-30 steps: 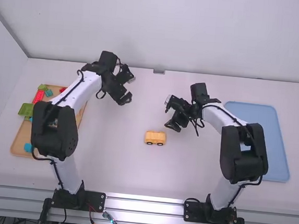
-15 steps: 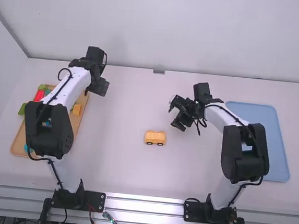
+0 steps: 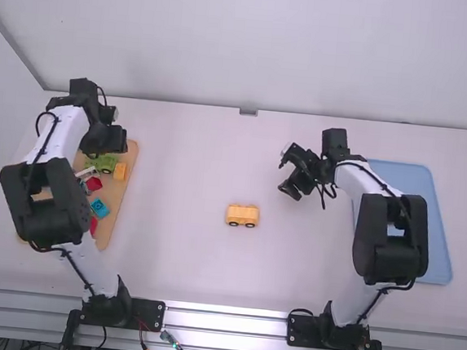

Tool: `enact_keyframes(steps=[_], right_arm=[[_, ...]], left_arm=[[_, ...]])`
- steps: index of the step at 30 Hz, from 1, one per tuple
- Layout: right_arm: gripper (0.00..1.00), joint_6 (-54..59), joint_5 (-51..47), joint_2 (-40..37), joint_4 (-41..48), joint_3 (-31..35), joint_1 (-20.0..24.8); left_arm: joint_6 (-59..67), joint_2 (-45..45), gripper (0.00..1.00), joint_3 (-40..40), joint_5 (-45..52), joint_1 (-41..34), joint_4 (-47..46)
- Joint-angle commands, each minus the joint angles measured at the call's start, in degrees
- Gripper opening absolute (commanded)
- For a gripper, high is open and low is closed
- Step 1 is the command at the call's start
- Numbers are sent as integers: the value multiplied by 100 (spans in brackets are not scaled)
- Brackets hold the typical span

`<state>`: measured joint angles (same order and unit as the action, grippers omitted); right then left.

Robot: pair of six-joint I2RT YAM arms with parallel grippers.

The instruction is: Assemble lego blocks to make yellow taxi

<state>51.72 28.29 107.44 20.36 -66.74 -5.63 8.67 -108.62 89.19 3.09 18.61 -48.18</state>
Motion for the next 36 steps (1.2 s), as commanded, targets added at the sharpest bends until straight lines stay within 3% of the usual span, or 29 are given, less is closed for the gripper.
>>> enact_keyframes(steps=[1, 16, 36], right_arm=[[99, -7, 188, -146, 2, -74, 0], [99, -7, 168, -146, 31, -74, -4], [99, 13, 170, -146, 68, -74, -20]], left_arm=[[164, 61, 66, -319, 188, -59, 94], [341, 61, 53, -1335, 186, 79, 1115], [396, 61, 53, -2004, -258, 149, 2031]])
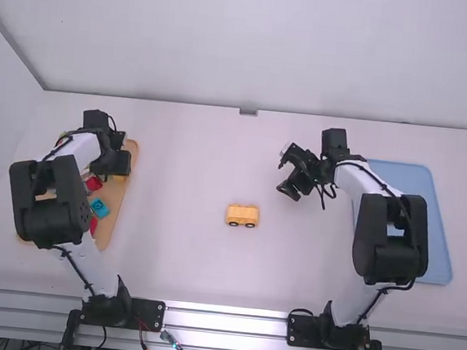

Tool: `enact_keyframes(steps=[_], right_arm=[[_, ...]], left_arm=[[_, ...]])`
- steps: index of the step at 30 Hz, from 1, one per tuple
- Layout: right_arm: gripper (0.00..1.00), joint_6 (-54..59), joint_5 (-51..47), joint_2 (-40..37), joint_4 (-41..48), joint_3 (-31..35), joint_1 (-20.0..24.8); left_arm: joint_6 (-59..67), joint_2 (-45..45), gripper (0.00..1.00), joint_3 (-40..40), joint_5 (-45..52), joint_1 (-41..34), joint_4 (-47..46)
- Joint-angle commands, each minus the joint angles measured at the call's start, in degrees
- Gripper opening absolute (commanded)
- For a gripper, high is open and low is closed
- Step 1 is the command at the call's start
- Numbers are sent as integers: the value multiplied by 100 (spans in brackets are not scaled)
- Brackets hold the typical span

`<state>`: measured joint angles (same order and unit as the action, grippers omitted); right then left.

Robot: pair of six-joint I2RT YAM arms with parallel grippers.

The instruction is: Assemble lego blocks to make yellow taxi

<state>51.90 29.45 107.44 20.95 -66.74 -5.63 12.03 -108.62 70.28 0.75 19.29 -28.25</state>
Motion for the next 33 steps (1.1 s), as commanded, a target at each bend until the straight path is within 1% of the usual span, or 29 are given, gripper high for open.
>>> enact_keyframes(steps=[1, 6, 8, 11, 15, 20, 33], right_arm=[[99, -4, 55, -146, 9, -74, -20], [99, -9, 55, -146, 13, -74, -2], [99, -9, 57, -146, 11, -74, -22], [99, -4, 55, -146, 9, -74, -20], [99, -7, 57, -146, 11, -74, -17], [99, -11, 70, -146, 9, -74, -9], [99, -111, 74, -146, 11, -74, -9]], left_arm=[[7, 61, 53, -127, -15, 109, 74], [-101, 61, 52, -221, 96, 348, 177], [50, 61, 52, -258, 514, 487, 227], [55, 61, 52, -319, 667, 586, 326], [487, 61, 51, -442, 1102, 525, 452], [413, 61, 51, -636, 1034, 511, 763], [428, 61, 47, -1060, 1023, 544, 1523]])
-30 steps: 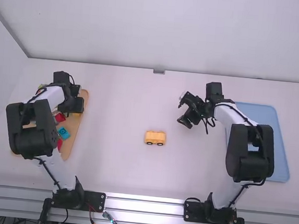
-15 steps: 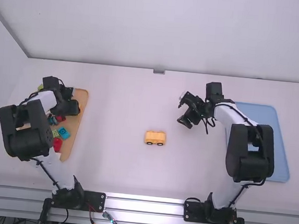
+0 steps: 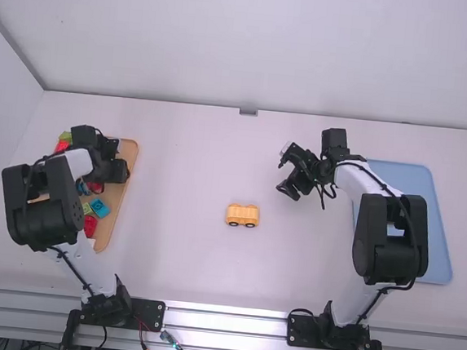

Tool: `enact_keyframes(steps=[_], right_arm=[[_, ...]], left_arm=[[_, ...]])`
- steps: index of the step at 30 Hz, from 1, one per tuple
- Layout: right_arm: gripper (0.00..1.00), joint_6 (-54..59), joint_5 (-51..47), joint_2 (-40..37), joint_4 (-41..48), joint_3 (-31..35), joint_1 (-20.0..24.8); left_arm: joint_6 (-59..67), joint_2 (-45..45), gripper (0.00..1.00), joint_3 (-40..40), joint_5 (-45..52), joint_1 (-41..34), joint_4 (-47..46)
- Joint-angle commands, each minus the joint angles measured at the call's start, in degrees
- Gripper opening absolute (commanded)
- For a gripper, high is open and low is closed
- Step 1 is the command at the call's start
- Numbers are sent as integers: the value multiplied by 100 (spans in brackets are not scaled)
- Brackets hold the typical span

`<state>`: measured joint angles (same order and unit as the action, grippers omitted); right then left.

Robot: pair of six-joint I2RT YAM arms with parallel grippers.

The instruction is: Assemble lego blocks to make yellow taxi

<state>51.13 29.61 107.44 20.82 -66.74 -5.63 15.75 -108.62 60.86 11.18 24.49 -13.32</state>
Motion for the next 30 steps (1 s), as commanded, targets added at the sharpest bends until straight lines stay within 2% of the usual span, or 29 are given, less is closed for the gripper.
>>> enact_keyframes(steps=[1, 11, 12, 15, 21, 30], right_arm=[[99, -35, 59, -146, 24, -74, -9], [99, -33, 61, -146, 22, -74, -9], [99, -35, 61, -146, 22, -74, -9], [99, -35, 61, -146, 7, -74, -9], [99, -33, 61, -146, 2, -74, -72], [99, -33, 55, -146, -109, -74, -203]], left_arm=[[59, 61, 47, -173, -24, 24, 155], [28, 61, 42, -243, -299, 26, 254], [-13, 61, 43, -243, -251, 26, 280], [-111, 61, 56, -221, 170, 103, 361], [-118, 61, 67, -223, 319, 116, 356], [-339, 63, 69, -223, 343, 162, 461]])
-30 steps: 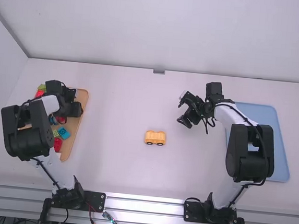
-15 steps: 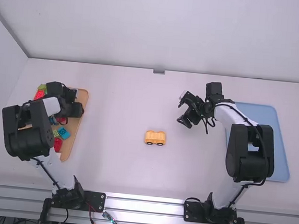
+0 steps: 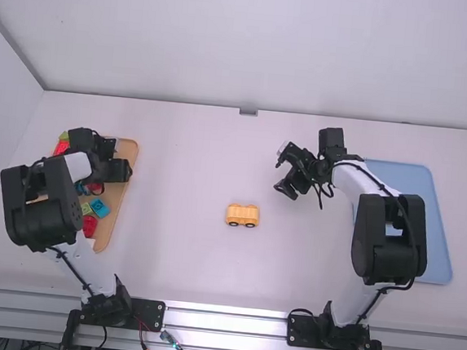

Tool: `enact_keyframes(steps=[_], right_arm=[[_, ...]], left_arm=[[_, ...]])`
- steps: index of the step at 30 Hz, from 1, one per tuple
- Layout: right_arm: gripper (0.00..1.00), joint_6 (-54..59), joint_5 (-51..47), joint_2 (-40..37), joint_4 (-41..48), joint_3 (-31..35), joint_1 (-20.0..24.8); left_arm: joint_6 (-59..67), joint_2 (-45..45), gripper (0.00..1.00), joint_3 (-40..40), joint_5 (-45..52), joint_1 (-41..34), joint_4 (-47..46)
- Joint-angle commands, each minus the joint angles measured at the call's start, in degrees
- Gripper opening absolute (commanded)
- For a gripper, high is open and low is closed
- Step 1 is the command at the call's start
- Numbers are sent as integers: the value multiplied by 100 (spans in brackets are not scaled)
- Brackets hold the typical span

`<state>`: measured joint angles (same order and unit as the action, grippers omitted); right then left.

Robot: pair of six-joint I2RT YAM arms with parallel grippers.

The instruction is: Assemble lego blocks to make yellow taxi

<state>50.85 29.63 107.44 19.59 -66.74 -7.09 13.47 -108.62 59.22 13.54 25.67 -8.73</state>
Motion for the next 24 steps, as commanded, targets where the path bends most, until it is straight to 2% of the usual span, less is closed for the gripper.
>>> enact_keyframes(steps=[1, 17, 24], right_arm=[[99, -4, 55, -146, 7, -74, -57], [99, -2, 39, -146, -28, -74, -79], [99, -4, 37, -146, -26, -74, -81]], left_arm=[[-140, 63, 69, -57, 107, 52, 22], [-151, 70, 68, 367, 341, 52, -428], [-192, 70, 59, 372, 186, 107, -411]])
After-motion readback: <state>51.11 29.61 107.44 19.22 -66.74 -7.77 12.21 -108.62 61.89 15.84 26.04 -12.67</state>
